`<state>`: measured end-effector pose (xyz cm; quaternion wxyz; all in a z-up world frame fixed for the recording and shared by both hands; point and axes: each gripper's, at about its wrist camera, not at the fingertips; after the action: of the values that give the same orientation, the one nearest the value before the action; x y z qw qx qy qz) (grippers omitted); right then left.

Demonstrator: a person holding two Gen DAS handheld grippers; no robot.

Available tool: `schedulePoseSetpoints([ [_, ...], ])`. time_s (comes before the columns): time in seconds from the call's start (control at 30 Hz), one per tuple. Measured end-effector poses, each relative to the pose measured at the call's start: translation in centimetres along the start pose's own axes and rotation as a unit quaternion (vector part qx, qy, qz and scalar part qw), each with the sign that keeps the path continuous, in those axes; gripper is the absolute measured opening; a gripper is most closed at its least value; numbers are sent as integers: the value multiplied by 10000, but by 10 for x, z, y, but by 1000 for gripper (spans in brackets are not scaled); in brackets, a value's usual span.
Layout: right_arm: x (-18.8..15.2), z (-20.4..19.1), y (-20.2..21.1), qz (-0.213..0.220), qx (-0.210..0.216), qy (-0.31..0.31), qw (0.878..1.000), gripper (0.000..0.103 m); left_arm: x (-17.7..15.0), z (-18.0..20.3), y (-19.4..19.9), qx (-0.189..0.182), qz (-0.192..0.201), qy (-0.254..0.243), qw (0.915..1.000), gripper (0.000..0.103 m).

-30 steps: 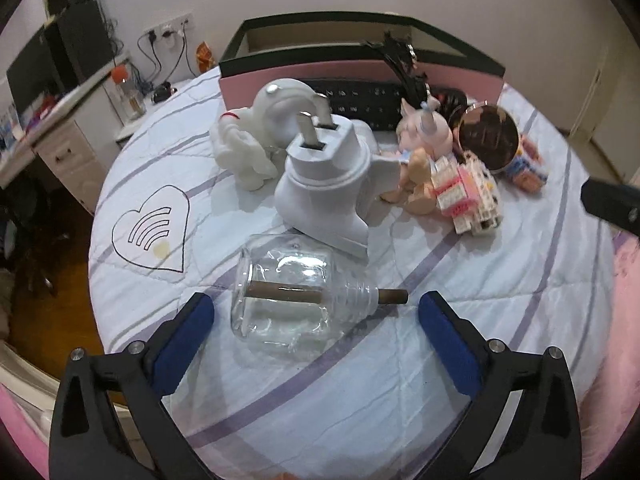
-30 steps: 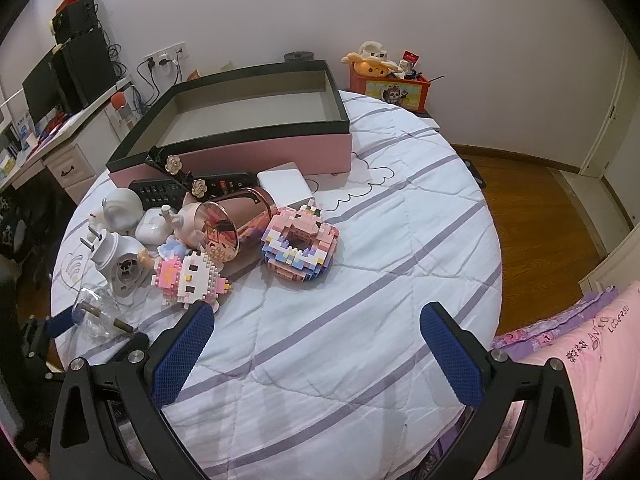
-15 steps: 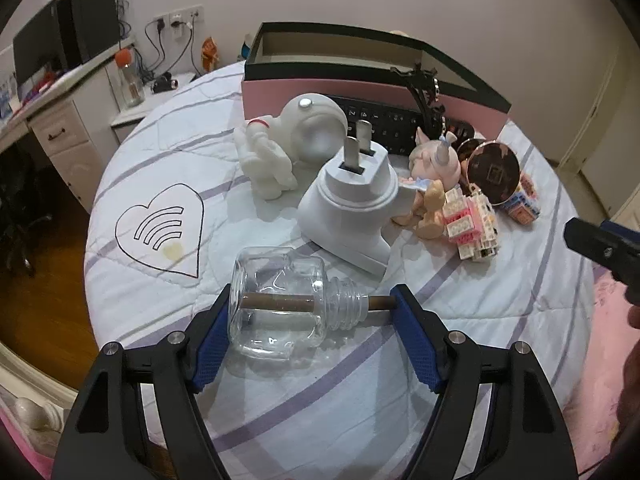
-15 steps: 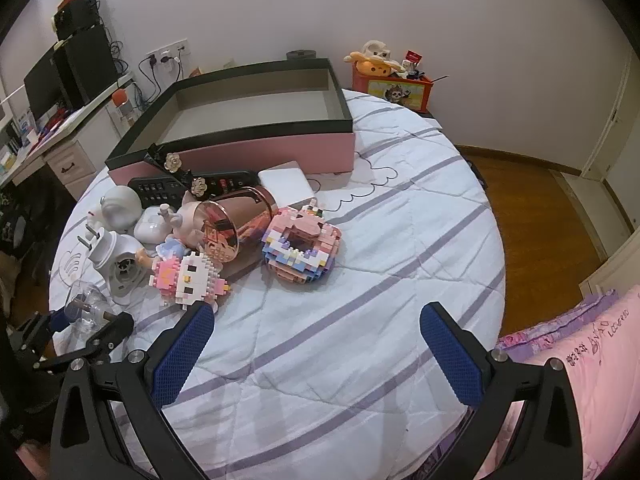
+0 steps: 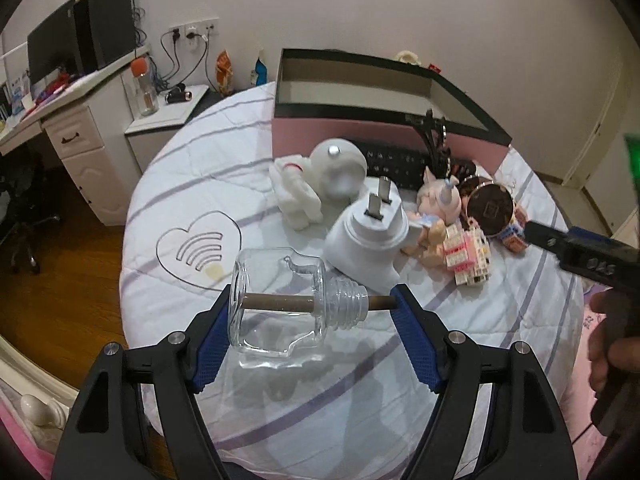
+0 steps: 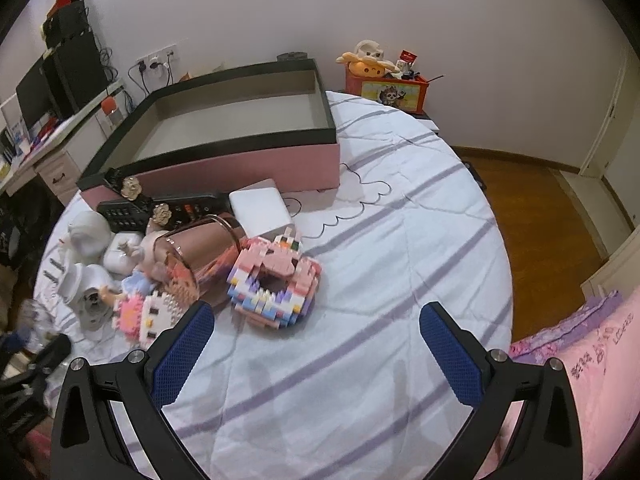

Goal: Organize rigid objects
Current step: 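Carry the glass bottle and lego donut into the pink box and release both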

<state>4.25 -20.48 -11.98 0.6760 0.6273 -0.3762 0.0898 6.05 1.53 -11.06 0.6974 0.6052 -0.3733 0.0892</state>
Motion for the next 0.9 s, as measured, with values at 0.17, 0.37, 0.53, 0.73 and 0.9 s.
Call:
schedulePoseSetpoints([
  [0.17,1,-10,-21,-171,16,180,9997,94,4,-2,0,-3,14,17,10000,77],
  [0.37,2,-14,-37,-187,150,337,9991,63,10,-2,1,8,38,27,10000,77],
  [0.53,-1,-6,-28,-176,316,235,9991,62,13,-3,4,41,80,19,10000,77],
  [0.73,4,6,0,41,375,153,9992,62,23,-1,11,37,173,-48,9998,77],
  [0.9,23,2,21,269,503,238,9981,62,46,-1,19,81,324,-140,9993,77],
])
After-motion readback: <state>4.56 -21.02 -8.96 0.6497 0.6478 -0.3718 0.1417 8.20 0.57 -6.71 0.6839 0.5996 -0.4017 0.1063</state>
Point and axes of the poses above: each gripper's, at about its wrist camera, not at the fingertips, and y roughly against the way its jaws point, z to its right, x to its top, and after that the axes turned 10 degrees about -y, right-handed
